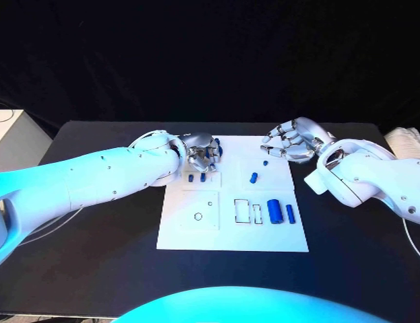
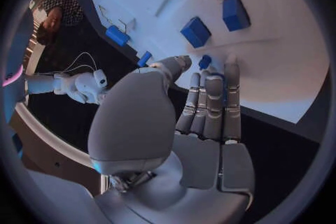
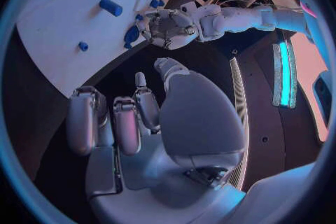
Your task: Assemble the parts on the task board
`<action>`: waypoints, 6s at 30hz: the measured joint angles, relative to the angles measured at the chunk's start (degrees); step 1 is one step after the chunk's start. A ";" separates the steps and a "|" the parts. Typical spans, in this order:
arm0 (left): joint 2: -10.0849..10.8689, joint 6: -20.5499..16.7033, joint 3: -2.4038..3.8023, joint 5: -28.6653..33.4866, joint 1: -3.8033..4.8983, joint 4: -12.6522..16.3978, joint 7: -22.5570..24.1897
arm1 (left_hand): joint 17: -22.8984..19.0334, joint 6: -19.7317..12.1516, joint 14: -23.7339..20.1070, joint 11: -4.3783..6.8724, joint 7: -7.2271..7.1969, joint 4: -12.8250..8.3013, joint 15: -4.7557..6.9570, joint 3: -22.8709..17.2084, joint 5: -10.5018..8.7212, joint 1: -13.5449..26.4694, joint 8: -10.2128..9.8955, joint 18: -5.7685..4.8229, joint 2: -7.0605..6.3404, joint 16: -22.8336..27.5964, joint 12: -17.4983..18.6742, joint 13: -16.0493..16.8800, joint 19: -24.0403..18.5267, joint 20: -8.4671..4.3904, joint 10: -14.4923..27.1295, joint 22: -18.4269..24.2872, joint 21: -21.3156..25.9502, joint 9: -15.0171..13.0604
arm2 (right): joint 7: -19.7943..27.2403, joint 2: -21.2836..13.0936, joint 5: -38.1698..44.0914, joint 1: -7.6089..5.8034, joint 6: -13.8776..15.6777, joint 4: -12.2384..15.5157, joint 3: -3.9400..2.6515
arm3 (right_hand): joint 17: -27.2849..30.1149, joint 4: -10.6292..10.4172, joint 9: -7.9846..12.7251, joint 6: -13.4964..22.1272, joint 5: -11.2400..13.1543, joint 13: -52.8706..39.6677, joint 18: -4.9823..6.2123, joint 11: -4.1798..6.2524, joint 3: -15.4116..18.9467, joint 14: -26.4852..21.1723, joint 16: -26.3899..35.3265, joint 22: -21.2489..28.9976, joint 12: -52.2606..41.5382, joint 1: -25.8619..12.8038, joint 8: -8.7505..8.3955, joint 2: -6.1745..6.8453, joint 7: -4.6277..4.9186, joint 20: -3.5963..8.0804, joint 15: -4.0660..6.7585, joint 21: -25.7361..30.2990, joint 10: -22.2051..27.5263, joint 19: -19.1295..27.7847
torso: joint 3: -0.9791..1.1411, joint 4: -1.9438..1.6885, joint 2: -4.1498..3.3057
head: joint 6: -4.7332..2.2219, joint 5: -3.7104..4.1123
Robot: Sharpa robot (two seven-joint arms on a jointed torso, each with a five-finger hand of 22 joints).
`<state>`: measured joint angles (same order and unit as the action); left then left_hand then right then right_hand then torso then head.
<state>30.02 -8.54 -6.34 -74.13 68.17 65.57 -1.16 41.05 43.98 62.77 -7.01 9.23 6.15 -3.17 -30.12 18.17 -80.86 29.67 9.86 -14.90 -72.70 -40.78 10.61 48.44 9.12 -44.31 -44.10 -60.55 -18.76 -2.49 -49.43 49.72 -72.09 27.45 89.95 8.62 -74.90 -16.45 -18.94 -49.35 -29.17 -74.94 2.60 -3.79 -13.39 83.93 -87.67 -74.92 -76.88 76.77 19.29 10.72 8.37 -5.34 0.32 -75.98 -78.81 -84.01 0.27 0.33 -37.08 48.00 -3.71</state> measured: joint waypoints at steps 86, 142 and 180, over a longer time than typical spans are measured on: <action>4.37 -1.32 1.78 2.27 -0.03 1.30 0.51 | 14.93 10.93 12.71 1.48 -1.58 -7.76 2.83 -3.94 -1.07 -0.90 -4.50 -1.06 4.99 -9.39 3.20 -1.79 10.03 -2.87 -10.62 -13.34 -11.56 1.05 | 0.01 -0.17 -0.06 0.00 0.00 0.16 0.00 | -0.01 0.08 0.00 0.00 0.00 0.03 0.00 0.00 -0.39 0.00 0.00 0.00 0.00 0.00 0.00 0.00 0.00 0.00 0.00 0.00 0.00 0.00 | 0.04 -0.11 0.06 | -0.46 -0.09; 3.35 3.25 1.36 2.21 0.10 -0.08 -1.13 | 14.18 11.12 12.78 2.41 -1.37 -7.90 2.75 -3.78 -1.24 -0.25 -4.76 -1.05 4.33 -9.38 4.00 -1.87 10.02 -2.87 -11.94 -13.32 -11.54 1.05 | -0.01 -0.30 -0.05 0.00 0.00 0.19 0.00 | -0.04 0.15 0.00 0.00 0.00 0.00 0.00 0.00 -0.97 0.00 0.00 -0.02 0.00 0.00 0.23 0.00 0.00 0.00 0.00 0.00 0.00 0.00 | 0.04 -0.08 0.09 | 0.05 0.05; 4.19 2.53 1.05 2.11 -0.47 0.61 -1.10 | 6.13 7.21 8.05 0.09 0.07 -8.68 0.29 -3.78 -1.30 2.64 -10.85 -1.05 2.50 -7.83 12.03 -4.00 6.72 -0.62 -8.07 -10.13 -9.56 1.51 | 0.01 -0.38 -0.05 0.01 0.00 0.13 0.00 | -0.02 0.15 -0.01 0.00 0.00 0.02 0.00 0.00 -0.96 0.00 0.00 0.01 0.00 0.00 0.22 0.00 0.00 0.00 0.00 0.00 0.00 0.00 | 0.00 -0.12 0.05 | 0.04 -0.15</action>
<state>34.21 -6.01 -5.29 -72.02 67.69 66.18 -2.26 47.19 51.20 70.83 -6.92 9.31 -2.53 -2.88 -33.90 16.86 -78.21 18.82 8.80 -12.40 -80.53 -28.75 6.61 55.16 8.50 -52.38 -54.23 -70.10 -17.25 -2.49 -49.80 49.67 -72.08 27.45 90.08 8.62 -74.92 -16.31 -18.94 -49.35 -29.18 -74.91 2.60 -3.79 -14.35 83.93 -87.67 -74.91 -76.88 76.77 19.51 10.72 8.37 -5.34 0.32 -75.98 -78.81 -84.01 0.27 0.21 -37.03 48.04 -3.87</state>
